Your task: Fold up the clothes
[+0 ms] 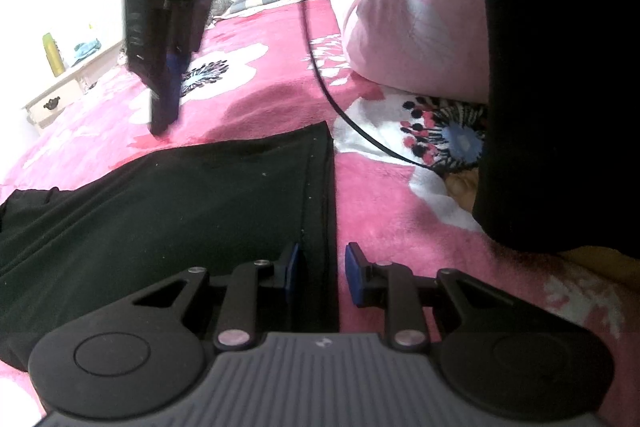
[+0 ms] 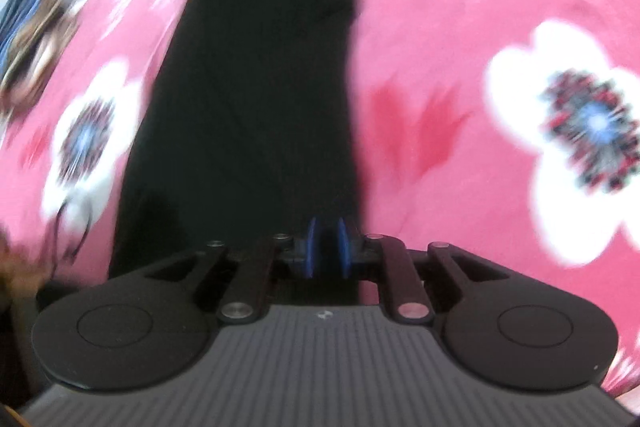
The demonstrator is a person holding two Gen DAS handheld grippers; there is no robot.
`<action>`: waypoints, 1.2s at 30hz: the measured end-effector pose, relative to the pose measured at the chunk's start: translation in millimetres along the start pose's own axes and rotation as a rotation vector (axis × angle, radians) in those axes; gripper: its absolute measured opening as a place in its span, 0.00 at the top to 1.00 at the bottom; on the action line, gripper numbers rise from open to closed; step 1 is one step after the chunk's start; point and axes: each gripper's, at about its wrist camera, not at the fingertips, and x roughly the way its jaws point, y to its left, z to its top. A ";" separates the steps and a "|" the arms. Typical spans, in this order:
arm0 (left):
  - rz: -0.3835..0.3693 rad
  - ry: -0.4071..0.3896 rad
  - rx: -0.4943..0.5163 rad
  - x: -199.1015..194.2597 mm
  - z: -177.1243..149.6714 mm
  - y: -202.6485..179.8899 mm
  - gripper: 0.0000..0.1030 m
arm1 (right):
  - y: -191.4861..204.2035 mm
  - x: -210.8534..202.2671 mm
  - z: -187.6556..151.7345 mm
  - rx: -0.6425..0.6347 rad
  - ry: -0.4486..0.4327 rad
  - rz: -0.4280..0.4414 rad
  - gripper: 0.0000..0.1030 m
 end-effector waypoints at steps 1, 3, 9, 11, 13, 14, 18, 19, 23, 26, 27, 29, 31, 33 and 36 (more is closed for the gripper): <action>-0.001 0.000 -0.001 -0.1 -0.3 0.4 0.76 | -0.7 9.2 -8.2 -0.009 0.050 -0.033 0.90; -0.003 0.000 -0.008 -0.2 -0.7 1.0 0.76 | -12.6 23.5 -23.8 0.014 0.133 -0.102 0.90; -0.039 0.006 -0.066 -5.5 4.7 11.3 0.75 | -38.1 -5.2 -12.4 0.122 0.121 -0.159 0.88; -0.048 -0.009 -0.090 -11.9 8.3 19.2 0.75 | -38.1 -13.5 4.0 0.136 0.072 -0.118 0.87; -0.052 -0.018 -0.132 -16.9 11.9 28.1 0.75 | -30.8 -18.4 27.2 0.111 -0.016 -0.062 0.87; -0.057 -0.023 -0.159 -18.9 13.8 33.1 0.75 | -26.7 -19.0 38.8 0.097 -0.057 -0.035 0.87; -0.055 -0.038 -0.230 -18.0 18.5 46.6 0.75 | -17.5 3.4 83.4 0.065 -0.153 0.052 0.84; -0.050 -0.032 -0.232 -14.8 17.6 47.1 0.75 | -17.6 14.1 94.3 0.061 -0.162 0.058 0.84; -0.053 0.017 -0.235 0.3 8.6 45.7 0.75 | -20.9 45.2 123.8 0.081 -0.194 0.063 0.82; -0.068 0.018 -0.237 3.4 1.7 40.3 0.72 | -25.5 59.4 137.8 0.091 -0.209 0.080 0.80; -0.074 0.018 -0.240 3.0 0.7 38.7 0.72 | -26.7 60.6 140.9 0.086 -0.210 0.082 0.80; -0.080 0.016 -0.241 2.1 -0.3 37.6 0.70 | -25.4 71.8 151.7 0.065 -0.204 0.082 0.80; -0.083 0.013 -0.240 2.2 -0.7 38.6 0.70 | -22.8 79.3 158.4 0.050 -0.201 0.083 0.80; -0.092 0.011 -0.250 1.9 -1.5 41.3 0.70 | -23.2 85.8 162.0 0.047 -0.189 0.100 0.80; -0.103 0.007 -0.266 2.0 -2.0 44.2 0.70 | -20.6 91.4 162.6 0.023 -0.180 0.101 0.92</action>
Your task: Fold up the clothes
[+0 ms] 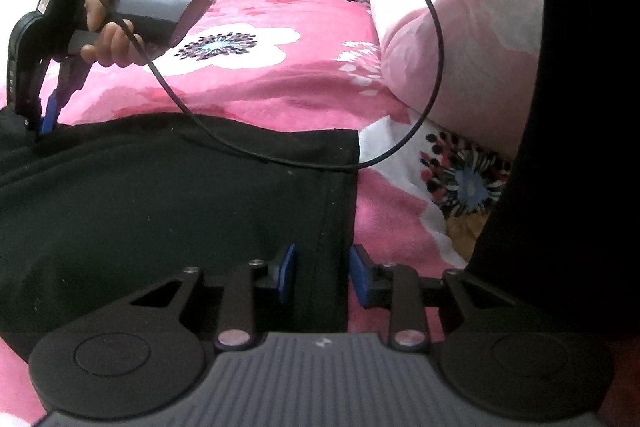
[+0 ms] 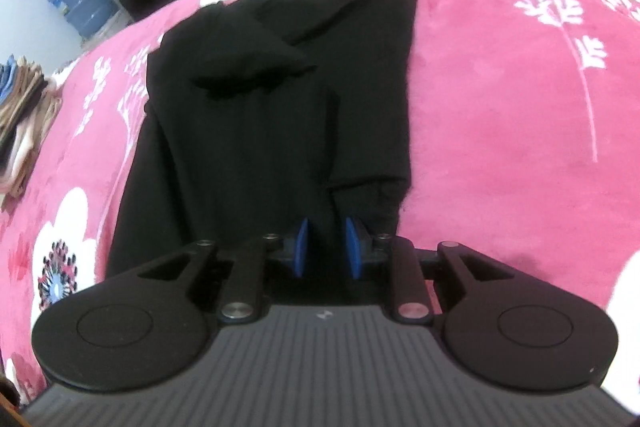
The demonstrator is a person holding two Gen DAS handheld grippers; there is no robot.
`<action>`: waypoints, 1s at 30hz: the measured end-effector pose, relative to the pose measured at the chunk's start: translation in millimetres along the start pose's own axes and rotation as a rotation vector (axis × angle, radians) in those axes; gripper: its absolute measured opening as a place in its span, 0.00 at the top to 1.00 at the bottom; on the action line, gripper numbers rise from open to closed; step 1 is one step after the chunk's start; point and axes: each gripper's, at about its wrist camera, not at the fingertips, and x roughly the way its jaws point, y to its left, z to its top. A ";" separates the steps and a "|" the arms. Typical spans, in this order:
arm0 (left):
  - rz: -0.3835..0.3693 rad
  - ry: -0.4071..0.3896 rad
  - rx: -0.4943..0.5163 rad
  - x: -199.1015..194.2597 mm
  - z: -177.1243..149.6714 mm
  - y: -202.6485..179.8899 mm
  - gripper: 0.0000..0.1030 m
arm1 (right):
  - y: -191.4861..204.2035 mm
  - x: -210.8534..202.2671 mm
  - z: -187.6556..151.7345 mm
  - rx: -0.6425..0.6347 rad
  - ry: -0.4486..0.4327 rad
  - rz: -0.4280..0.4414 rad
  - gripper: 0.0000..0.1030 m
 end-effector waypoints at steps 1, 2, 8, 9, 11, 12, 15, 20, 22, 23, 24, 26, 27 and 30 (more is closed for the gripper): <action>-0.001 -0.001 0.000 0.2 0.2 0.1 0.70 | 1.2 -0.2 -0.6 -0.011 -0.005 -0.003 0.97; -0.001 -0.001 0.002 0.7 0.4 -0.5 0.70 | 2.3 -2.2 -0.9 -0.021 -0.018 -0.010 0.97; -0.008 -0.004 -0.010 1.2 0.5 0.5 0.70 | -10.2 -21.2 2.1 0.030 -0.108 -0.067 0.98; -0.008 -0.004 -0.009 1.2 0.6 0.5 0.70 | -13.4 -22.4 2.6 0.039 -0.116 -0.081 0.98; -0.008 -0.003 -0.004 1.3 0.5 0.2 0.70 | -19.4 -21.8 3.0 0.057 -0.119 -0.091 0.98; -0.008 -0.002 -0.003 1.5 0.6 0.0 0.70 | -21.8 -20.5 2.6 0.067 -0.116 -0.087 0.98; -0.006 0.000 0.001 2.1 0.8 -0.6 0.70 | -22.9 -13.3 0.9 0.068 -0.113 -0.091 0.98; 0.003 0.005 0.023 3.7 0.5 -3.5 0.70 | -26.5 0.2 -1.9 0.056 -0.109 -0.104 0.95; 0.007 0.008 0.024 3.8 1.1 -4.3 0.70 | -28.1 -5.9 -1.0 0.066 -0.110 -0.090 0.90; 0.008 0.009 0.024 3.8 1.4 -4.7 0.70 | -29.7 -12.2 -0.8 0.082 -0.117 -0.083 0.83; 0.009 0.012 0.018 3.5 2.4 -4.4 0.70 | -31.2 -20.5 -1.0 0.100 -0.131 -0.074 0.78; 0.003 0.017 -0.009 1.4 6.2 -2.2 0.70 | -32.6 -37.9 -2.1 0.122 -0.166 -0.059 0.78; -0.008 0.015 -0.035 -1.7 9.2 0.6 0.71 | -33.1 -45.5 -2.2 0.131 -0.183 -0.065 0.77; -0.038 -0.008 -0.101 -14.3 18.5 9.6 0.71 | -40.8 -59.5 4.4 0.205 -0.214 -0.018 0.77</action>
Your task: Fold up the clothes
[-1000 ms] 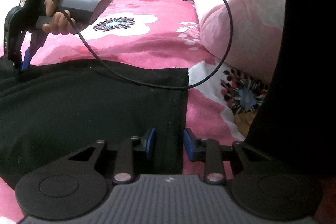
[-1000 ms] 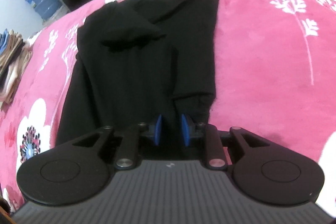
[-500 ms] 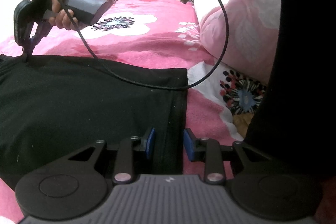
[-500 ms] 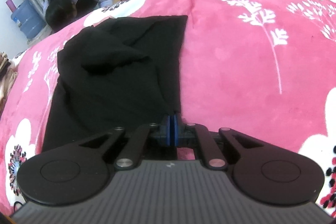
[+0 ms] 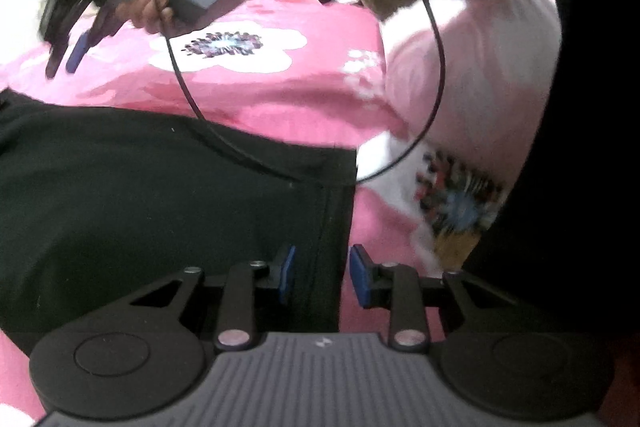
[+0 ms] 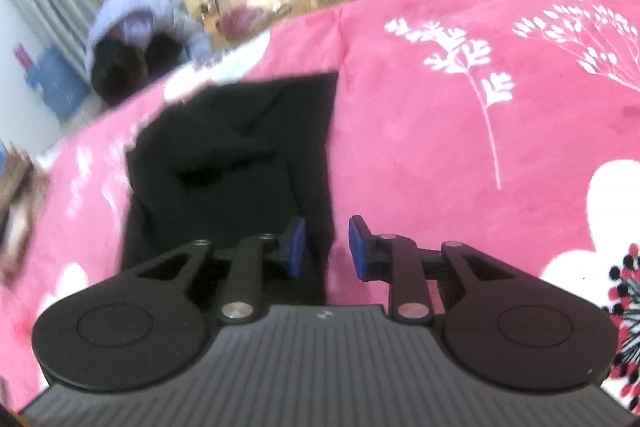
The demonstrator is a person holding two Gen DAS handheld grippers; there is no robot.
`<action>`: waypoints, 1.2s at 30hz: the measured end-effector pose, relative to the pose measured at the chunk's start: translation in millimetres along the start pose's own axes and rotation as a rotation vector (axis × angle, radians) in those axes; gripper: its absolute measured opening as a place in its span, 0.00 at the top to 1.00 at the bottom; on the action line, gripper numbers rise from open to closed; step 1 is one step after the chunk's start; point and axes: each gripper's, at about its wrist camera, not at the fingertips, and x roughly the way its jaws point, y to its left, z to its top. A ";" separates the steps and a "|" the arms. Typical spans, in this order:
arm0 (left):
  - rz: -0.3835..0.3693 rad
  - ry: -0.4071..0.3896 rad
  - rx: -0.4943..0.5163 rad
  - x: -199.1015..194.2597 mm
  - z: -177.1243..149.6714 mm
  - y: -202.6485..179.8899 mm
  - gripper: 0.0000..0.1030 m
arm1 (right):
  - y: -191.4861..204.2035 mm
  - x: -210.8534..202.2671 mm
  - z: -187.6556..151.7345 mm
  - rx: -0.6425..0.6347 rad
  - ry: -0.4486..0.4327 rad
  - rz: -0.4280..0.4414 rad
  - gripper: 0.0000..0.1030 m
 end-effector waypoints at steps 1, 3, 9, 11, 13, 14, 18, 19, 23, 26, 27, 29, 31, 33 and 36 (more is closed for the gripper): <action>-0.004 -0.010 -0.013 -4.5 3.5 2.5 0.71 | -2.4 -0.4 4.9 0.031 -0.002 0.021 0.77; -0.005 -0.030 -0.042 -11.6 10.4 9.5 0.70 | -3.0 6.3 17.6 0.067 0.010 0.057 0.76; 0.078 -0.043 -0.084 -6.3 19.4 30.1 0.71 | 32.1 48.6 46.8 -0.085 0.029 0.081 0.71; 0.109 -0.025 -0.079 1.4 17.7 34.8 0.71 | 56.5 57.2 41.0 -0.241 0.015 0.053 0.71; 0.126 0.002 -0.070 9.7 13.3 37.6 0.71 | 83.0 64.2 31.0 -0.423 -0.008 0.017 0.71; 0.130 0.011 -0.067 11.8 10.6 38.3 0.71 | 96.0 67.3 23.0 -0.527 -0.027 -0.004 0.70; 0.133 0.005 -0.052 12.5 5.5 37.9 0.70 | 134.7 83.5 -3.6 -0.869 -0.094 -0.087 0.64; 0.131 0.005 -0.052 12.4 5.2 38.7 0.70 | 139.4 88.9 -7.2 -0.925 -0.098 -0.104 0.63; 0.122 0.007 -0.066 11.5 5.1 42.7 0.70 | 147.4 113.0 -16.7 -1.100 -0.056 -0.155 0.59; 0.120 0.004 -0.070 11.4 4.4 43.3 0.70 | 148.3 111.9 -15.8 -1.131 -0.063 -0.146 0.58; 0.120 0.003 -0.070 11.3 4.2 43.4 0.70 | 147.9 106.3 -14.4 -1.130 -0.079 -0.129 0.58; 0.118 0.003 -0.074 11.3 4.1 43.7 0.70 | 147.2 94.6 -13.1 -1.126 -0.093 -0.080 0.54; 0.115 0.004 -0.078 11.9 4.6 43.5 0.70 | 146.5 93.3 -18.8 -1.163 -0.082 -0.069 0.52; 0.112 0.006 -0.079 11.6 4.4 44.3 0.70 | 144.1 99.5 -24.0 -1.192 -0.058 -0.079 0.51; 0.110 0.009 -0.077 11.9 4.8 45.4 0.70 | 139.6 106.1 -25.5 -1.175 -0.037 -0.078 0.52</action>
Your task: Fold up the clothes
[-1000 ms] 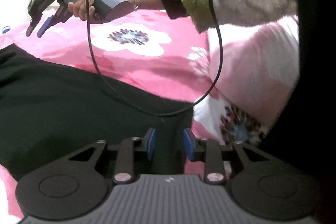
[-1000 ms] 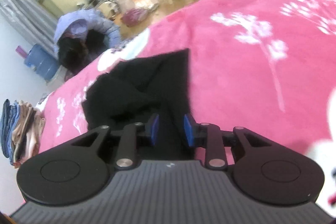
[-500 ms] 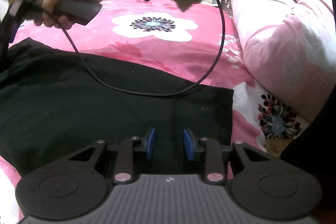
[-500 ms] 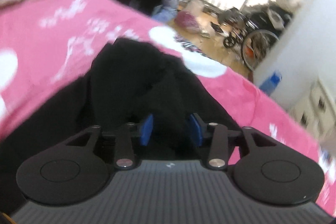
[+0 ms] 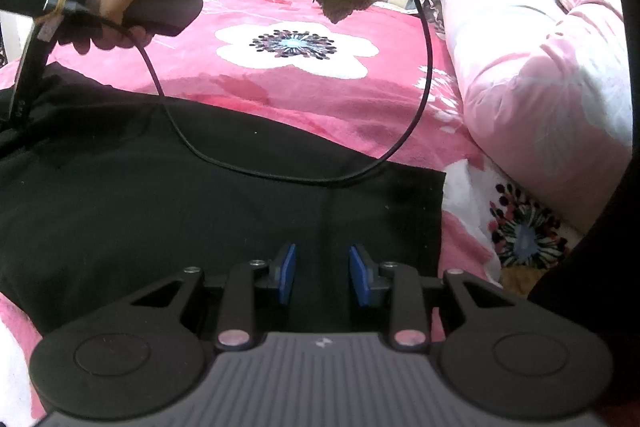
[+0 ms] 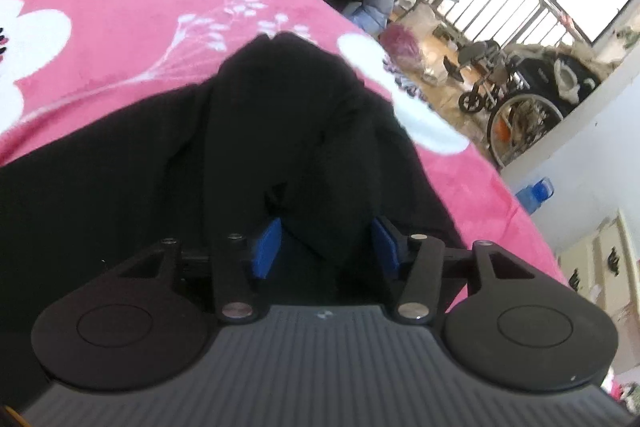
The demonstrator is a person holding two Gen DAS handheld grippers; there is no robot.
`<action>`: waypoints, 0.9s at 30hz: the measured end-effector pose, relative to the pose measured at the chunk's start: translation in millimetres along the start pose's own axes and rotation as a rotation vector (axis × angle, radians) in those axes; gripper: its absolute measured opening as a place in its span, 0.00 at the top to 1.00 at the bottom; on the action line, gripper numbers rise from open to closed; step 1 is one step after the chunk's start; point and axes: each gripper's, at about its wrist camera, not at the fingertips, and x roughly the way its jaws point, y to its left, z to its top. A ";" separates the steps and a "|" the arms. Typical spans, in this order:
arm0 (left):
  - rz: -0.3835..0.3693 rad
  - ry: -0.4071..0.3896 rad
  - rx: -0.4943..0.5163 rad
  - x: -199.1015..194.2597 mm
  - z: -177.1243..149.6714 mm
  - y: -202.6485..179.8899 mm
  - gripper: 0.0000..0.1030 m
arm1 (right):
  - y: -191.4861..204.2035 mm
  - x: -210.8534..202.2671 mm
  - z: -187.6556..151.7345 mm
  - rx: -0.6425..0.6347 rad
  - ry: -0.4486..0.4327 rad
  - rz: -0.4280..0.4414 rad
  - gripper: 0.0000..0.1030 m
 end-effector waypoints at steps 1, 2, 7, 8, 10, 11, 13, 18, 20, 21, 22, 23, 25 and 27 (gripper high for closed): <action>-0.001 0.000 0.000 0.3 0.1 0.2 0.70 | -0.1 -0.7 -0.3 0.001 -0.002 0.002 0.52; -0.001 0.001 -0.001 0.5 0.2 0.5 0.70 | 0.0 -3.0 -0.6 -0.002 -0.006 0.006 0.52; -0.002 0.002 -0.008 -0.3 -0.3 1.2 0.70 | 8.1 -9.1 -4.3 -0.094 -0.002 -0.022 0.52; -0.002 0.002 -0.007 0.1 -0.3 1.0 0.70 | 10.3 -4.9 -4.2 -0.106 0.004 -0.041 0.52; -0.001 0.005 -0.004 0.9 -0.1 0.7 0.69 | 13.0 2.3 -2.8 -0.108 -0.004 -0.079 0.53; 0.000 0.005 -0.002 1.2 -0.2 0.6 0.69 | 12.3 5.0 -1.5 -0.094 -0.010 -0.094 0.54; 0.001 0.005 -0.003 1.4 -0.5 0.6 0.69 | 3.3 5.0 1.3 -0.013 -0.034 -0.113 0.59; 0.005 0.007 -0.005 1.5 -1.0 -0.6 0.69 | -40.9 0.9 -2.3 0.313 -0.095 -0.110 0.87; 0.004 0.008 -0.006 2.2 -1.0 -0.4 0.69 | -66.0 3.7 -9.9 0.504 -0.111 -0.084 0.92; 0.004 0.009 -0.006 2.5 -1.0 -0.1 0.69 | -79.7 6.1 -15.4 0.608 -0.117 -0.058 0.93; 0.004 0.009 -0.006 2.8 -1.1 -0.2 0.69 | -90.5 8.4 -20.9 0.692 -0.122 -0.036 0.94; 0.004 0.009 -0.006 3.0 -1.2 -0.4 0.69 | -100.6 11.6 -27.1 0.773 -0.123 -0.015 0.94; 0.005 0.009 -0.006 3.3 -1.4 -0.7 0.69 | -116.5 17.9 -38.8 0.909 -0.119 0.019 0.95; 0.005 0.010 -0.005 3.3 -1.1 -0.9 0.69 | -127.6 24.2 -48.1 1.003 -0.108 0.035 0.95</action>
